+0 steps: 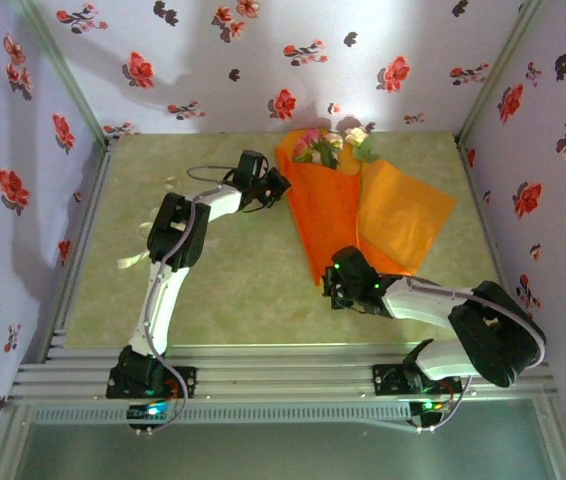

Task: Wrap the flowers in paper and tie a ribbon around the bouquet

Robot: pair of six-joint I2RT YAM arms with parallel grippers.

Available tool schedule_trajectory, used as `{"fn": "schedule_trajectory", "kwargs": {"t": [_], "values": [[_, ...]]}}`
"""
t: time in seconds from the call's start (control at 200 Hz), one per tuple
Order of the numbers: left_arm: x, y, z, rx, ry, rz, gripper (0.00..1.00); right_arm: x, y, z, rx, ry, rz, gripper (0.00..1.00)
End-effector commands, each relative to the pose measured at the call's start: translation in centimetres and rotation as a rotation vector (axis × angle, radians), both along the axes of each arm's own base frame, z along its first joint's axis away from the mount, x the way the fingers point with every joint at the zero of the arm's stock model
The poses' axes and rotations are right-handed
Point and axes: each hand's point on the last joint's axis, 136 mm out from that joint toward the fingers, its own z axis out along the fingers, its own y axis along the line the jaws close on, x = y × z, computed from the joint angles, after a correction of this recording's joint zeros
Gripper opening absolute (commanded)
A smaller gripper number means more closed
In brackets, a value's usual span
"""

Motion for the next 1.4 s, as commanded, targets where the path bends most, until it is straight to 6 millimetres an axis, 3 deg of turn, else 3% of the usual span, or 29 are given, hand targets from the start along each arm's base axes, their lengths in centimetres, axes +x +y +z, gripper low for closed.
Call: {"fn": "schedule_trajectory", "kwargs": {"t": [0.0,0.08,0.145,0.36,0.41,0.465,0.53,0.57,0.82,0.89,0.94,0.99,1.035,1.075,1.305,1.345,1.4], "values": [[4.1,3.7,-1.0,0.04,-0.046,0.14,0.17,-2.5,-1.5,-2.3,-0.037,0.155,-0.062,0.0],[4.6,3.9,-0.9,0.04,-0.048,0.144,0.14,-2.5,-1.5,-2.3,-0.036,0.156,-0.064,0.0],[5.0,4.2,-1.0,0.036,-0.049,0.15,0.0,-2.4,-1.5,-2.3,-0.033,0.155,-0.065,0.0],[6.0,5.1,-0.9,0.029,-0.052,0.167,0.0,-2.4,-1.5,-2.5,-0.034,0.162,-0.066,0.0],[6.2,5.3,-1.0,0.034,-0.046,0.172,0.22,-2.4,-1.5,-2.5,-0.033,0.164,-0.067,0.0],[6.4,5.5,-1.0,0.037,-0.046,0.175,0.28,-2.3,-1.4,-2.4,-0.032,0.165,-0.065,0.0],[6.8,5.8,-1.2,0.031,-0.043,0.187,0.23,-2.2,-1.3,-2.4,-0.03,0.166,-0.064,0.0],[7.0,6.0,-1.2,0.026,-0.044,0.195,0.0,-2.2,-1.2,-2.5,-0.031,0.168,-0.061,0.0],[8.1,6.3,-0.9,0.02,-0.054,0.202,0.0,-2.1,-1.2,-2.5,-0.03,0.171,-0.06,0.0],[8.4,6.5,-1.0,0.024,-0.05,0.207,0.24,-2.1,-1.1,-2.5,-0.028,0.174,-0.057,0.0],[8.6,6.7,-1.1,0.032,-0.048,0.207,0.29,-2.0,-1.0,-2.5,-0.027,0.173,-0.056,0.0],[8.8,6.8,-1.2,0.035,-0.046,0.209,0.27,-2.0,-1.0,-2.5,-0.027,0.173,-0.052,0.0],[9.1,6.9,-1.3,0.031,-0.045,0.215,0.19,-2.0,-0.9,-2.4,-0.025,0.173,-0.052,0.0],[9.3,7.1,-1.4,0.026,-0.043,0.22,0.0,-2.0,-0.9,-2.5,-0.027,0.175,-0.052,0.0],[9.5,7.2,-1.1,0.023,-0.051,0.221,0.0,-2.0,-0.9,-2.4,-0.026,0.173,-0.048,0.0],[9.6,7.2,-1.1,0.024,-0.052,0.223,0.1,-2.0,-0.8,-2.4,-0.027,0.173,-0.044,0.0],[9.5,7.2,-1.0,0.025,-0.05,0.224,0.14,-2.0,-0.8,-2.5,-0.026,0.174,-0.04,0.0]]}}
